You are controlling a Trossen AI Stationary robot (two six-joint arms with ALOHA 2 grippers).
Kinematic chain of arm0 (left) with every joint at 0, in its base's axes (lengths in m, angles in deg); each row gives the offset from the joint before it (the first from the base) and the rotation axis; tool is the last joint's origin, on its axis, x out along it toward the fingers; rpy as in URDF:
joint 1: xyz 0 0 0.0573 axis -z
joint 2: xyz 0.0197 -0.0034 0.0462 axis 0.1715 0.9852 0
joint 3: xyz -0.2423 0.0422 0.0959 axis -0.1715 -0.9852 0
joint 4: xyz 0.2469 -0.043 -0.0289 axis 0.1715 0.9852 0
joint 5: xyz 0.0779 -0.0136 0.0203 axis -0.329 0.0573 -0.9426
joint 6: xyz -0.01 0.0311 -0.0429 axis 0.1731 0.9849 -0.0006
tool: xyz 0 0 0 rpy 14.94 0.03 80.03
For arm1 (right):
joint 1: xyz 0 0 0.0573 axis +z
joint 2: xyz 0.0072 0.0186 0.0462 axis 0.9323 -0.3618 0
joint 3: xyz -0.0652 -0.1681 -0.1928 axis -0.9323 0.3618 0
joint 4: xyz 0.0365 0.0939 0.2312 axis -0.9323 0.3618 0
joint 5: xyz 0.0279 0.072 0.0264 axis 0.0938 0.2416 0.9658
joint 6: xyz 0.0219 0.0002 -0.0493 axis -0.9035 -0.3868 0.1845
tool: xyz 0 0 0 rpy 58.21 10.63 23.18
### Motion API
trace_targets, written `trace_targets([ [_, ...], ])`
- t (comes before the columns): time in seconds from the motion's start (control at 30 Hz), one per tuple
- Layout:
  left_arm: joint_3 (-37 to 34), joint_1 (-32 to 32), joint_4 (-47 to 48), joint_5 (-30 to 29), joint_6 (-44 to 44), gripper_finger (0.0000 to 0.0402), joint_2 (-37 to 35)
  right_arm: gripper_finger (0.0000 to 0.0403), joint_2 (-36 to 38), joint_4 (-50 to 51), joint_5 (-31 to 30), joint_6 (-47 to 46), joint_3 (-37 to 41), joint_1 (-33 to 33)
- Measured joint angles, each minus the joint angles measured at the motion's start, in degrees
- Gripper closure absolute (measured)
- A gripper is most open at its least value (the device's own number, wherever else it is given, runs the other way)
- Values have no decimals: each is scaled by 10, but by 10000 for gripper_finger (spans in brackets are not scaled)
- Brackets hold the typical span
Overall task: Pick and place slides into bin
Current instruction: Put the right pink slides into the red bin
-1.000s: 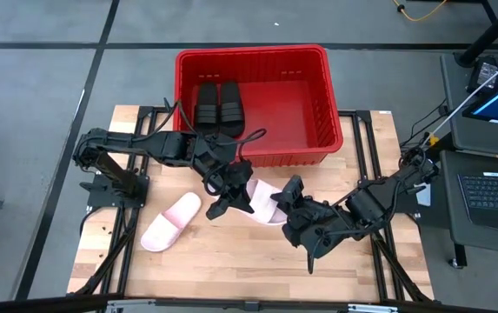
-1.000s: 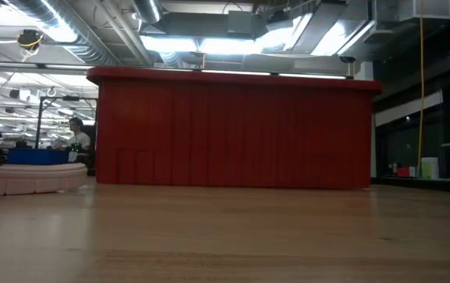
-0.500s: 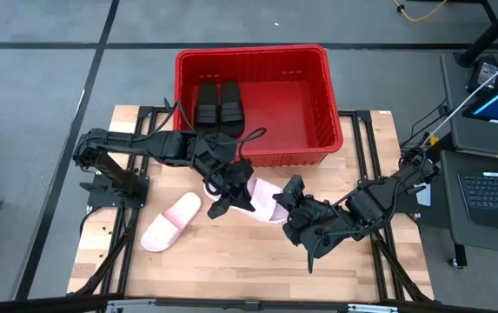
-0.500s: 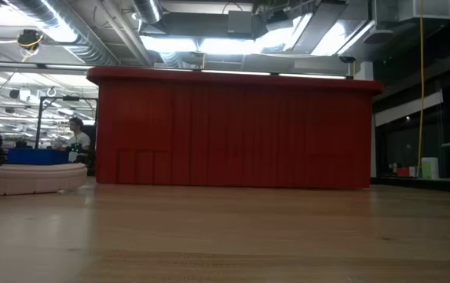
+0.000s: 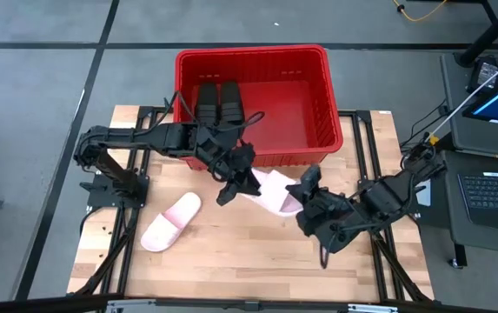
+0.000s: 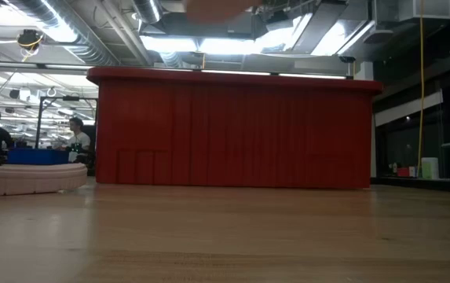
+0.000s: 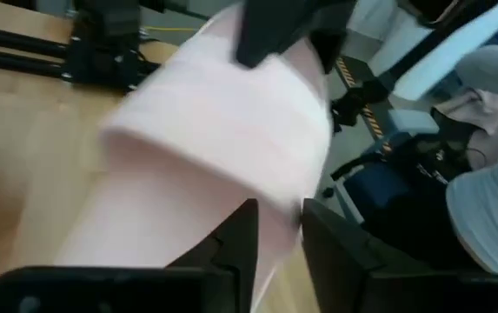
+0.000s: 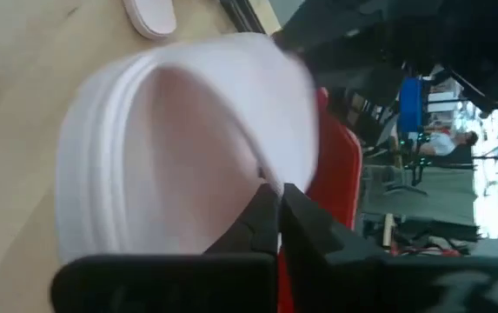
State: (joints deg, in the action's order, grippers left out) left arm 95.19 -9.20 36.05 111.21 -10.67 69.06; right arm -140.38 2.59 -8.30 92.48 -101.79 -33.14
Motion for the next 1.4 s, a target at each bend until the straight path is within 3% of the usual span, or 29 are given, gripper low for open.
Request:
trace_targets([
  [0.23, 0, -52, -5, -48, 43, 278, 0, 397, 24, 46, -8, -25, 0, -3],
  [0.53, 0, -108, -55, -44, 86, 280, -12, 397, 48, 88, -42, -43, 0, -42],
  [0.83, 0, -144, -53, -120, 175, 308, -81, 397, 59, 80, -44, -13, 0, -161],
  [1.17, 0, -148, -47, -259, 387, 395, -140, 397, 48, -76, -45, 21, 0, -324],
  [1.4, 0, -149, -32, -318, 462, 400, -150, 399, 1, -122, -42, 22, 0, -397],
])
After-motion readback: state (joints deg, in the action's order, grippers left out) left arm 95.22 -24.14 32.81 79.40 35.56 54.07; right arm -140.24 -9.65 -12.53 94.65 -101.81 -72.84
